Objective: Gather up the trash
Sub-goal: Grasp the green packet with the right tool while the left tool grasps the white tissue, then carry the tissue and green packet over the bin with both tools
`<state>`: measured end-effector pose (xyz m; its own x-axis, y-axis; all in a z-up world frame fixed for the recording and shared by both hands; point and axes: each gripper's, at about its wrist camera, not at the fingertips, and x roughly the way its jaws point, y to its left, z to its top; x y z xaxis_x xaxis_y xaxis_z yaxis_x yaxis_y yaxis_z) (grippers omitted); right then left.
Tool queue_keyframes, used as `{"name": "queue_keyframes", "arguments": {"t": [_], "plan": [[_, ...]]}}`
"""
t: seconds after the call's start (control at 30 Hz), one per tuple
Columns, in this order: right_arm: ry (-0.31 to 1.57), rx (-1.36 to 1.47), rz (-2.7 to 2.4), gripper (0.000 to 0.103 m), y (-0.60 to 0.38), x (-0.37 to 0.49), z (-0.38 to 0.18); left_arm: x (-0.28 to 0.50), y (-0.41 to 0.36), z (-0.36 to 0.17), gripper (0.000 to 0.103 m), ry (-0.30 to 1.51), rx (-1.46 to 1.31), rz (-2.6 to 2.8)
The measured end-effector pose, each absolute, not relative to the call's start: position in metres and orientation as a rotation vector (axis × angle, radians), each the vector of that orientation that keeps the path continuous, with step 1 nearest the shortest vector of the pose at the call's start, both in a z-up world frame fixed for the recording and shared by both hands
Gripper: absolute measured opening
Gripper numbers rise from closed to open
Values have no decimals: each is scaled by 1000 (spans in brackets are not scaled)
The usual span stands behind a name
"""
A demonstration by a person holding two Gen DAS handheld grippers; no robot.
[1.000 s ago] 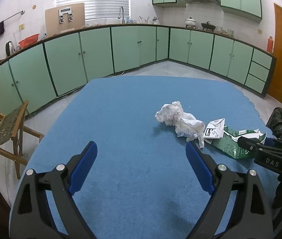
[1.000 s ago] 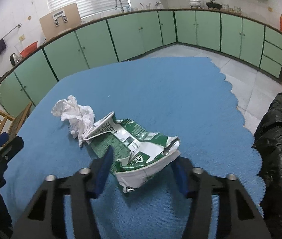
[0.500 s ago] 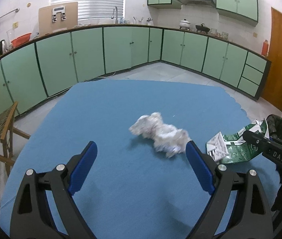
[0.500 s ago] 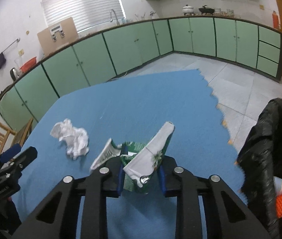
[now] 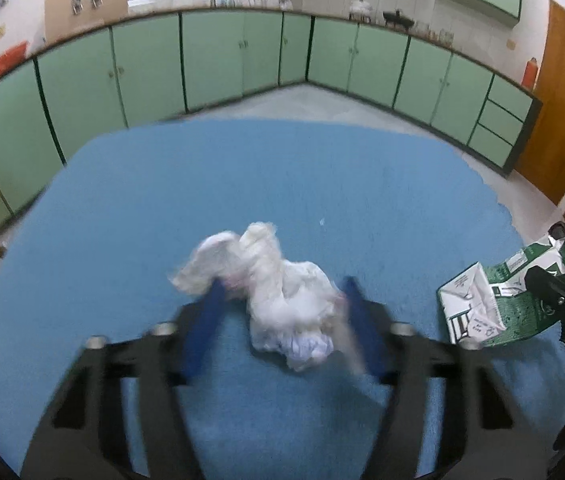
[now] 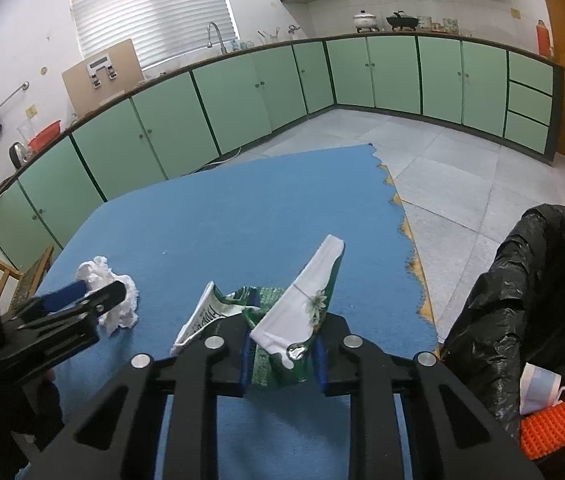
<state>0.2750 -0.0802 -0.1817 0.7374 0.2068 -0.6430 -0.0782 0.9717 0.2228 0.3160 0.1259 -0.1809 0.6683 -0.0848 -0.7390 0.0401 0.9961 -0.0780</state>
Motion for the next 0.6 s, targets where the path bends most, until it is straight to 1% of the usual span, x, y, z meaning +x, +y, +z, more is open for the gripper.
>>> {"name": "queue_keyframes", "arguments": {"t": [0.03,0.07,0.1,0.13,0.3,0.6], "plan": [[728,187,156,23,-80,275,-183,319,126,-182,35,845,-59,-69],[731,191,155,23,-81,276,-184,320,126,-183,26,848,-63,-79],[734,195,155,23,-80,276,-184,320,125,-183,21,848,-62,-87],[739,200,157,23,-79,276,-184,320,123,-182,12,840,-49,-82],[719,205,195,22,-80,270,-176,308,117,-170,8,805,-27,-98],[664,201,230,22,-87,251,-146,274,103,-132,7,761,8,-131]]}}
